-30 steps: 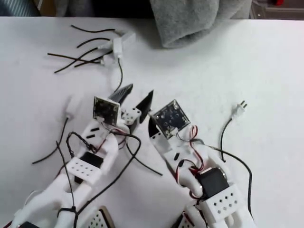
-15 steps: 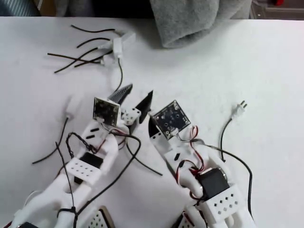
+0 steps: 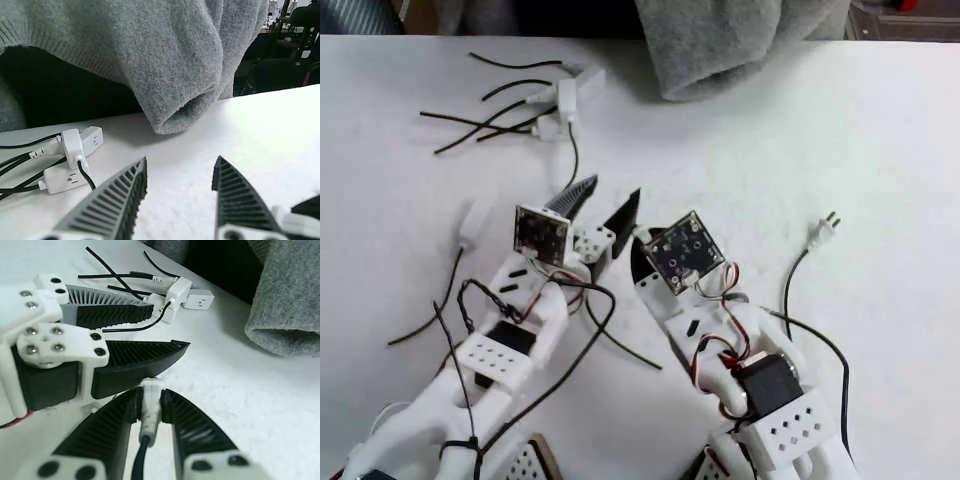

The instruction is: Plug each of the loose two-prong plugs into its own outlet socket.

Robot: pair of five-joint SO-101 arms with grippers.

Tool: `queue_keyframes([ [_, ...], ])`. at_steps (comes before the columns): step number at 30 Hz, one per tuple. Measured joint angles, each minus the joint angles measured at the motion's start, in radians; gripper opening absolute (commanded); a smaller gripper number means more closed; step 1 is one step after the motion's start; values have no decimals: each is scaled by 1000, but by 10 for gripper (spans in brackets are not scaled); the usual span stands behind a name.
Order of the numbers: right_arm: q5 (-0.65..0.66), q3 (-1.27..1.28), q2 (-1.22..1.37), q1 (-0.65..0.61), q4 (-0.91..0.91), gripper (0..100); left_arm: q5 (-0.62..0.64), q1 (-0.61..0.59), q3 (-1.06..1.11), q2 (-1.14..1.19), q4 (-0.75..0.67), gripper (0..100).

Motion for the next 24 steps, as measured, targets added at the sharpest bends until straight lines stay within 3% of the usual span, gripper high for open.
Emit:
queue_keyframes([
  [9,0,-5,-11,54,-3,18,-5,-12,5,15,9,225],
  [16,0,-25,-11,92,9,17,-2,-195,5,15,9,222],
  [24,37,-110,28,98,40,17,-2,-493,17,15,9,222],
])
